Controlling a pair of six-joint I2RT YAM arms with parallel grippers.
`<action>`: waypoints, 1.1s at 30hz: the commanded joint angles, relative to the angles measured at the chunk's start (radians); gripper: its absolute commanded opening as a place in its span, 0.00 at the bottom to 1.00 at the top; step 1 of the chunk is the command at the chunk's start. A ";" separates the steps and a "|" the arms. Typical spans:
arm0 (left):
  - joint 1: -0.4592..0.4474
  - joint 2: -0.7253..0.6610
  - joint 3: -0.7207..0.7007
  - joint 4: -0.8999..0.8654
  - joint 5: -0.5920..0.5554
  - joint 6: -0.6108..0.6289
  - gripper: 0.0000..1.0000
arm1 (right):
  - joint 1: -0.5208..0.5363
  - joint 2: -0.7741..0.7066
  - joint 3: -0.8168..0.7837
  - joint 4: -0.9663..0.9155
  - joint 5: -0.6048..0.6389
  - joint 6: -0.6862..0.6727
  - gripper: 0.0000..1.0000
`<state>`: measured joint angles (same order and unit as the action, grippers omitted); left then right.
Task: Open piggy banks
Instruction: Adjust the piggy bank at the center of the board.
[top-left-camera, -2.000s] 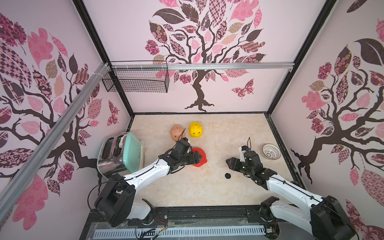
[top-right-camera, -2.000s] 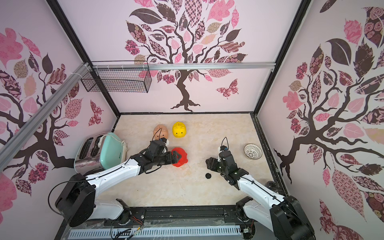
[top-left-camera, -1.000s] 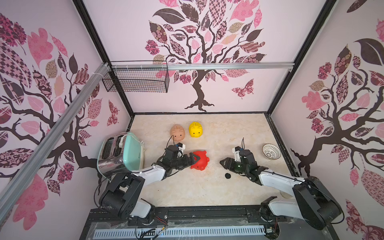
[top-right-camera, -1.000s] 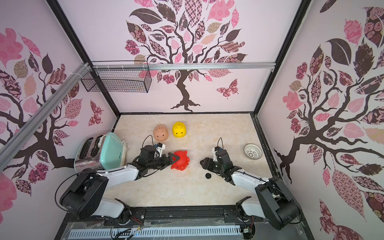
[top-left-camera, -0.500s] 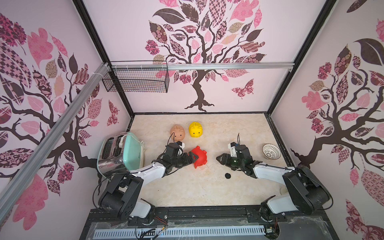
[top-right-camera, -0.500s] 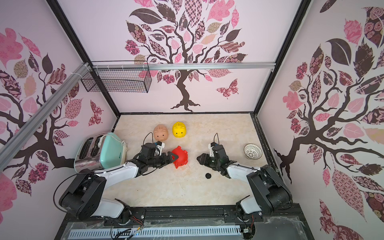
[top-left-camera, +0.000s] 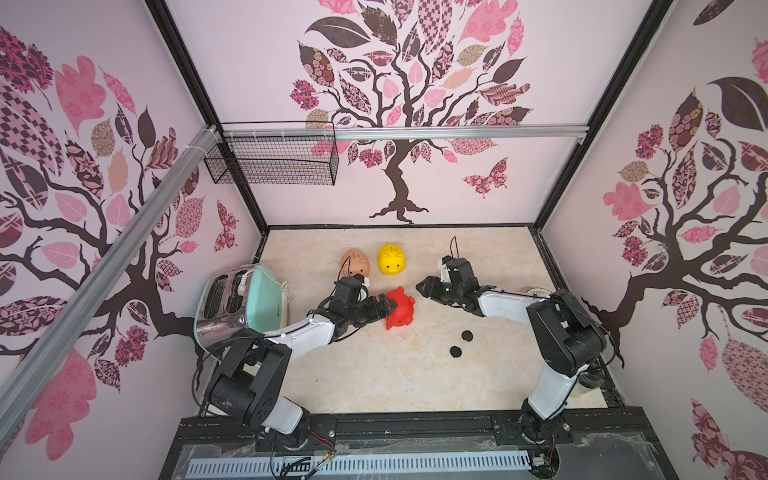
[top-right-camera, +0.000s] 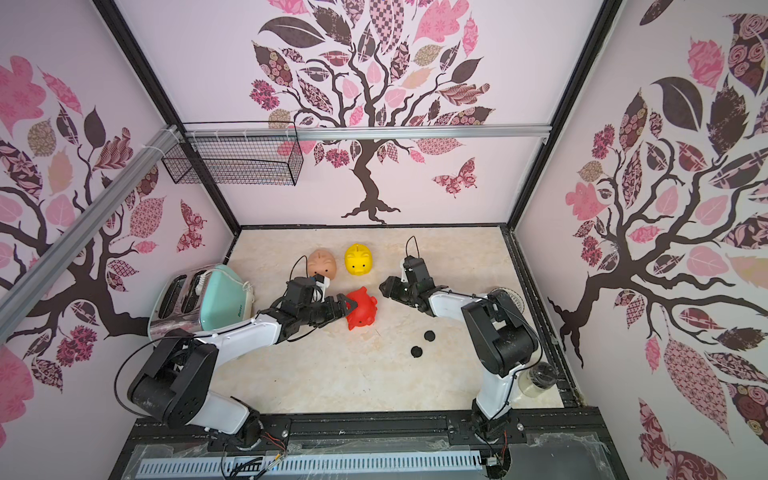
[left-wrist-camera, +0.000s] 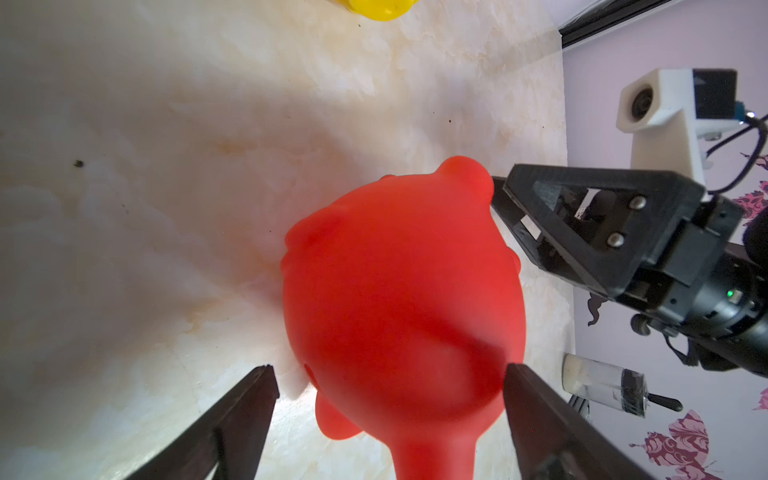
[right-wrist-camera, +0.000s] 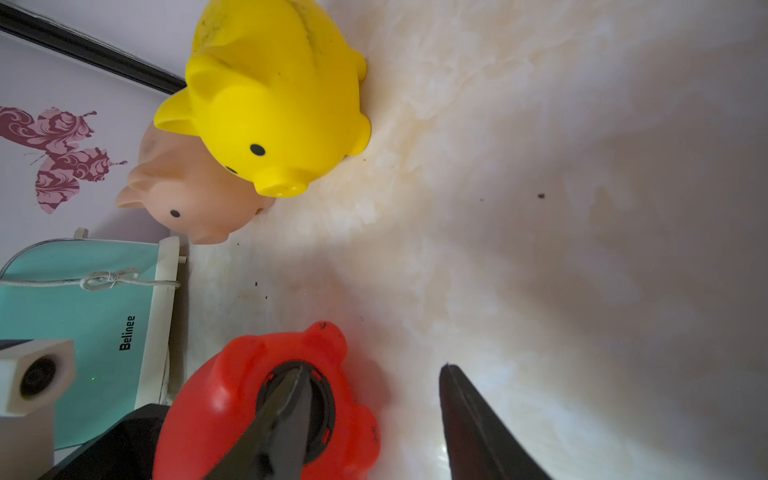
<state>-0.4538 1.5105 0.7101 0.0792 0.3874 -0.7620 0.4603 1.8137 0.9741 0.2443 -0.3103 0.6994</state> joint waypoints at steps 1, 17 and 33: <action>0.012 0.019 0.026 -0.022 -0.016 0.013 0.91 | 0.029 0.009 0.007 -0.051 -0.027 -0.010 0.54; 0.012 0.093 0.134 -0.087 0.014 0.090 0.98 | 0.067 -0.125 -0.167 0.029 -0.099 0.059 0.50; 0.012 0.188 0.215 -0.186 0.023 0.257 0.93 | 0.063 -0.313 -0.432 0.217 -0.032 0.156 0.47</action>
<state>-0.4446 1.6657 0.9188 -0.0311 0.4320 -0.5694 0.5270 1.5375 0.5938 0.3428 -0.3607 0.7933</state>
